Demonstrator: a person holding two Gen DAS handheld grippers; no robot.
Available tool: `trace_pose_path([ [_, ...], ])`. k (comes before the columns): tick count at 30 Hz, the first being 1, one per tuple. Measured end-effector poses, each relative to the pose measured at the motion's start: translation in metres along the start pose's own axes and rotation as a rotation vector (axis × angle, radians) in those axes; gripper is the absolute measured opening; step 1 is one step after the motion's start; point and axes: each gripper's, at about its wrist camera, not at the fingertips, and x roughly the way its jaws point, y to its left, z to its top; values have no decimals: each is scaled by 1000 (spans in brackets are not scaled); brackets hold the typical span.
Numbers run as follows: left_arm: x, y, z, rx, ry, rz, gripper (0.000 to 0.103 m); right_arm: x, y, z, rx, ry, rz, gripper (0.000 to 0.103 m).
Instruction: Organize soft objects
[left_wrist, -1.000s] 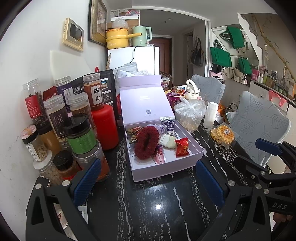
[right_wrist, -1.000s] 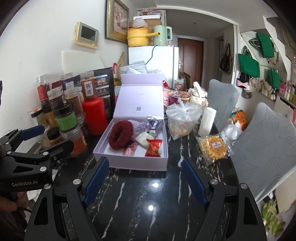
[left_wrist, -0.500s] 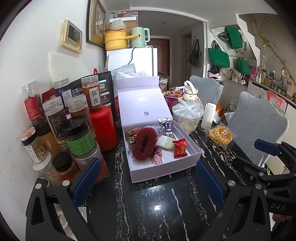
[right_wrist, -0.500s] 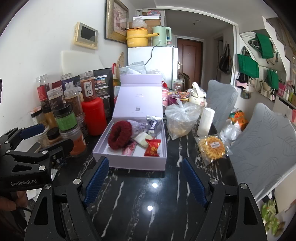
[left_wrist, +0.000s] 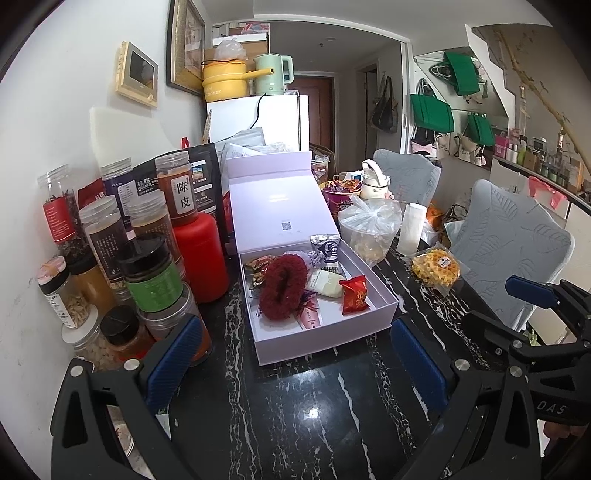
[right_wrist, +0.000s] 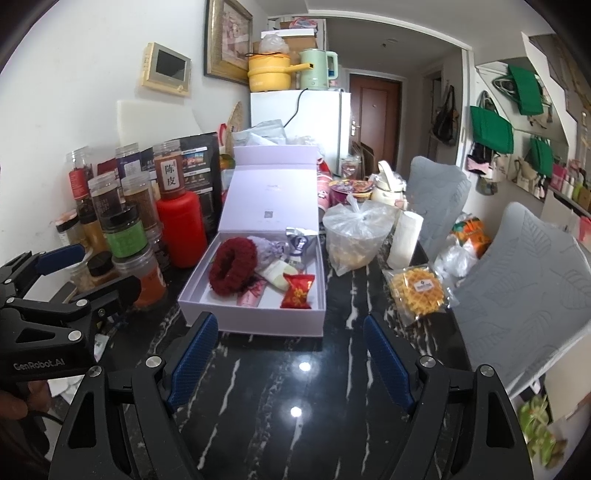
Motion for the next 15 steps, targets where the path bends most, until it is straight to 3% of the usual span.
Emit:
trace_pose_path([
  [15, 3, -9, 3, 7, 7, -26, 103, -1, -7, 0, 4, 3, -18, 82],
])
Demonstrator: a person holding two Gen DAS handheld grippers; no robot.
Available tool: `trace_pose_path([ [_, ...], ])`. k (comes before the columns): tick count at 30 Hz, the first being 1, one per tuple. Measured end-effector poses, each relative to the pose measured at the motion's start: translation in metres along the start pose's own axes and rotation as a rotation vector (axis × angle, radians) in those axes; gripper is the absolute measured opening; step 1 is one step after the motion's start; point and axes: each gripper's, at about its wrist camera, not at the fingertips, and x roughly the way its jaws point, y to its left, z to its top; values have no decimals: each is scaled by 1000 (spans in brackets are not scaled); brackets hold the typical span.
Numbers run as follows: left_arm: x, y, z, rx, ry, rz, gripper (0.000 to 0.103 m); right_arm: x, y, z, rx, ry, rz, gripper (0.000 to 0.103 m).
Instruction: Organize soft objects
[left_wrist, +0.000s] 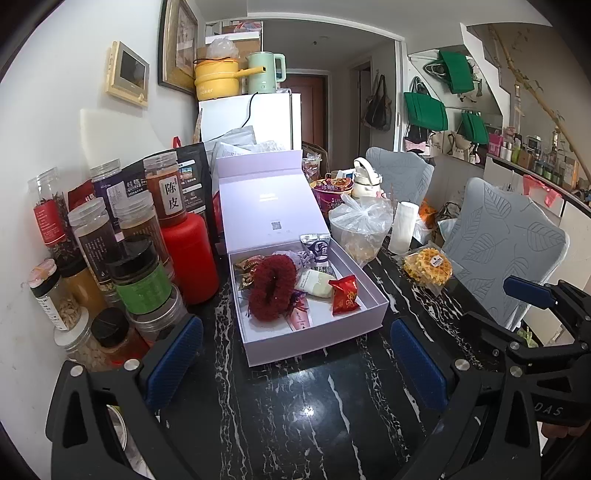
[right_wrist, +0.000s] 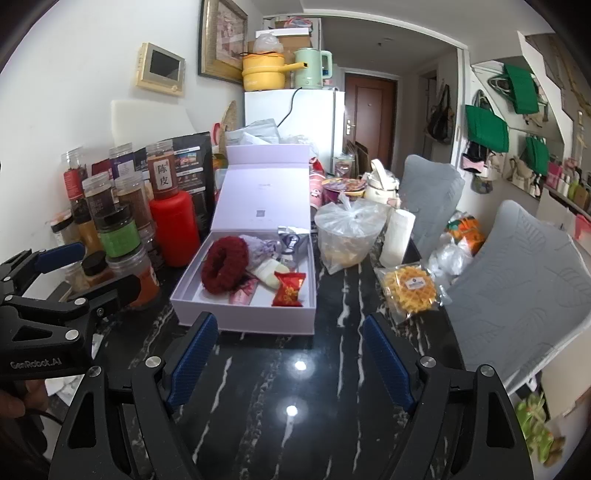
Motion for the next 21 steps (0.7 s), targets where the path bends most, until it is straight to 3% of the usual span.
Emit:
trace_pose_path([
  [21, 14, 0, -4, 2, 37, 26, 103, 5, -5, -4, 14, 17, -26, 83],
])
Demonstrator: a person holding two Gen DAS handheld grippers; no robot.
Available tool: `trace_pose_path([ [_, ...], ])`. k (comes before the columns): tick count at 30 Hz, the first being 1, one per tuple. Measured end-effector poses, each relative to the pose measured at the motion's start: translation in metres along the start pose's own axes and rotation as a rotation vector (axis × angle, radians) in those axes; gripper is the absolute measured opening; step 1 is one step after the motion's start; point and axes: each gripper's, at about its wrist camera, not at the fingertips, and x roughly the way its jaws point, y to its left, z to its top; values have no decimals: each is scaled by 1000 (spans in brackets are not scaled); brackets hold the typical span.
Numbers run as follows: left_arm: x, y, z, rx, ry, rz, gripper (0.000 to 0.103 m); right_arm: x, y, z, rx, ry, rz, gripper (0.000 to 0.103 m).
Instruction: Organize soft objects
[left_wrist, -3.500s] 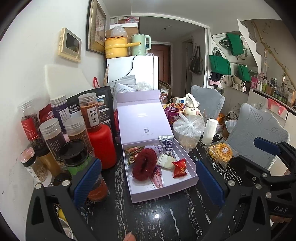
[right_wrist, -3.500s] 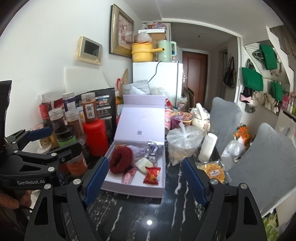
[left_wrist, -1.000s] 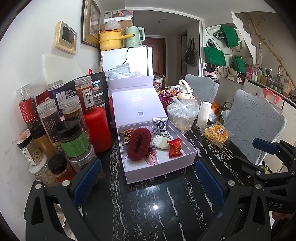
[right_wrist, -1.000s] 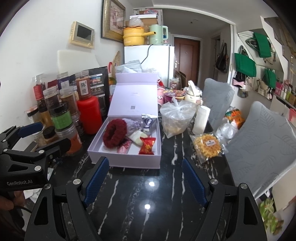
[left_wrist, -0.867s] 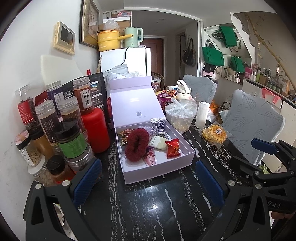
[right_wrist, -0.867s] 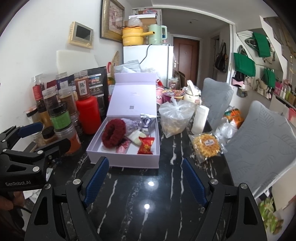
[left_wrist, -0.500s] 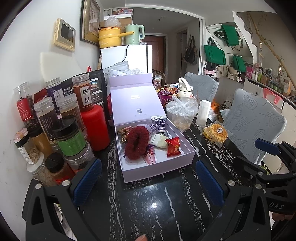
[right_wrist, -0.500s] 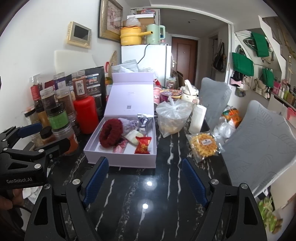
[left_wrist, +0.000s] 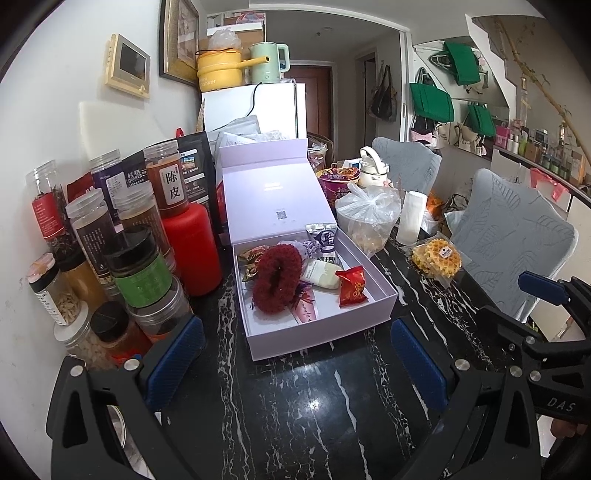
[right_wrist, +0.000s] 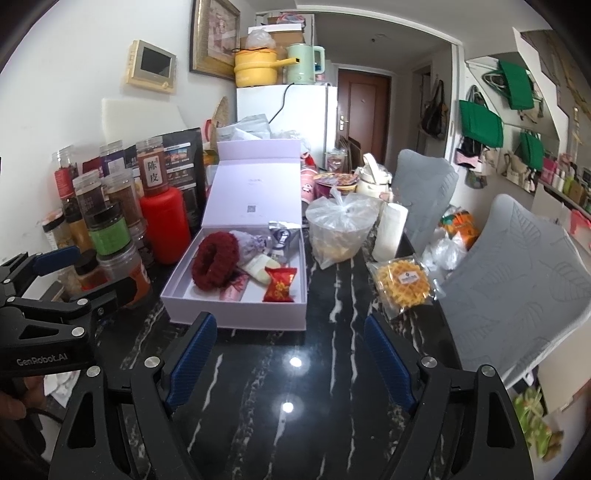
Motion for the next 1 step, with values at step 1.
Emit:
trace_pose_path([
  [1, 0, 0, -1, 0, 3, -5, 103, 1, 0, 0, 1, 2, -1, 83],
])
